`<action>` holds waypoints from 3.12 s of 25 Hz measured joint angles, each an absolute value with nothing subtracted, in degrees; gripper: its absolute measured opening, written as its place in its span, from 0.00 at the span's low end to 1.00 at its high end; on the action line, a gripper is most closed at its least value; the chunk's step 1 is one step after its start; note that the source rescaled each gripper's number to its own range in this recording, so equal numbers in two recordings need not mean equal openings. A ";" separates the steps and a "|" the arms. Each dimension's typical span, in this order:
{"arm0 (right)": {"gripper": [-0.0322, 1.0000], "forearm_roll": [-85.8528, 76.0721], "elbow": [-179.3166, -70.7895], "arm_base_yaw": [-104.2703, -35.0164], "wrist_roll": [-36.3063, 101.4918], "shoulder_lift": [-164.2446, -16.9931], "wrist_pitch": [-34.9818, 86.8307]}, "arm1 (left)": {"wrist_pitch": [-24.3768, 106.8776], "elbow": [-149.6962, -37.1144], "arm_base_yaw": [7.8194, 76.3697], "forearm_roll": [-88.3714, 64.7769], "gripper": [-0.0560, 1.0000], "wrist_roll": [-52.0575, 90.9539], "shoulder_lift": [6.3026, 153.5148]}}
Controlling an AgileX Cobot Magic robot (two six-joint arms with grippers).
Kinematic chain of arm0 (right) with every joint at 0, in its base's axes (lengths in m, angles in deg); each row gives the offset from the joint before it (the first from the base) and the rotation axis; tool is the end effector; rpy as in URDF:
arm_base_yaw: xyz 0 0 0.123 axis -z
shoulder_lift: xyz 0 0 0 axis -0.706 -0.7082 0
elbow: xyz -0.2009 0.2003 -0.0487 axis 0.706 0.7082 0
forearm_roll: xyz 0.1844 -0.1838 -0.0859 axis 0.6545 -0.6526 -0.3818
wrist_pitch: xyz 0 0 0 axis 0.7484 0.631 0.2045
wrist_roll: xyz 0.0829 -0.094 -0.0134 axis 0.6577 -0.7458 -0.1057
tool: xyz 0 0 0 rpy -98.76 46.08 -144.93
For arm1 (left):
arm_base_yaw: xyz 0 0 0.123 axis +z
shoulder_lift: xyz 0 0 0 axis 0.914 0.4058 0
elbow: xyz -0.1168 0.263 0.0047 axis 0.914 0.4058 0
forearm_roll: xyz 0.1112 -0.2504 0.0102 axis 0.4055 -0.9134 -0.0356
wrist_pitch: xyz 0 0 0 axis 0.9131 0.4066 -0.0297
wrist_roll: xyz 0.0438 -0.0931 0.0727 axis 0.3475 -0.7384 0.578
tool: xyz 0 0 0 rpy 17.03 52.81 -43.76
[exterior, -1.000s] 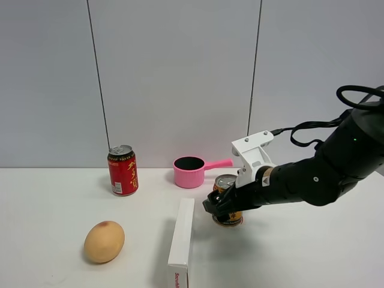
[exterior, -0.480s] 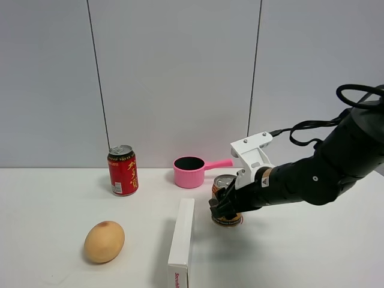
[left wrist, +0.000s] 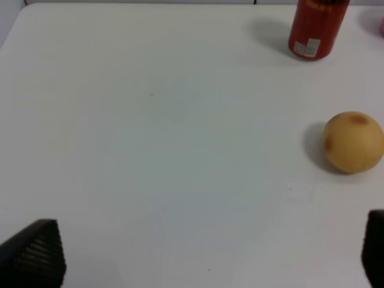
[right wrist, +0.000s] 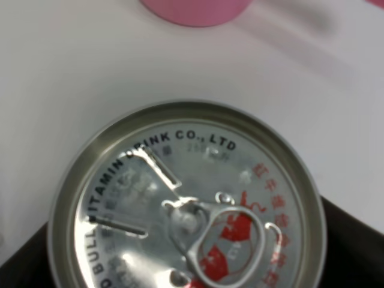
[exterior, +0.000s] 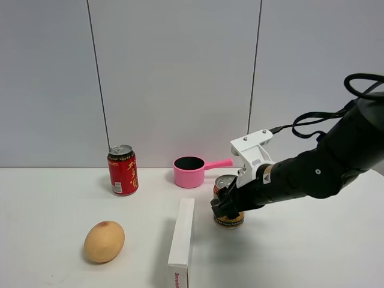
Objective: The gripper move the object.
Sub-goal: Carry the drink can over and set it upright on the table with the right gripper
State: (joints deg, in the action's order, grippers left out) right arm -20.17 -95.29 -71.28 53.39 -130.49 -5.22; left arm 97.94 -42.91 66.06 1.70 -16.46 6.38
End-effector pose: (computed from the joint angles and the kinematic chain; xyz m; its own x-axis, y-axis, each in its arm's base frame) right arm 0.3668 0.1886 0.0763 -0.4440 -0.3929 -0.8053 -0.5540 0.8267 -0.0979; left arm 0.0417 0.0000 0.2754 -0.4395 -0.0323 -0.8977 -0.0142 0.9995 -0.0290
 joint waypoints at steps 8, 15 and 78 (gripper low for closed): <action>0.03 -20.28 -95.24 -71.62 53.39 -119.04 0.22 | 97.94 -42.91 66.06 1.70 1.00 -16.34 6.38; 0.03 -20.34 -102.78 -75.55 53.28 -115.58 9.87 | 97.94 -42.91 66.06 1.70 1.00 -16.34 6.38; 0.03 -19.04 -130.82 -87.09 50.18 -148.33 13.67 | 97.94 -42.91 66.06 1.70 1.00 -16.28 6.38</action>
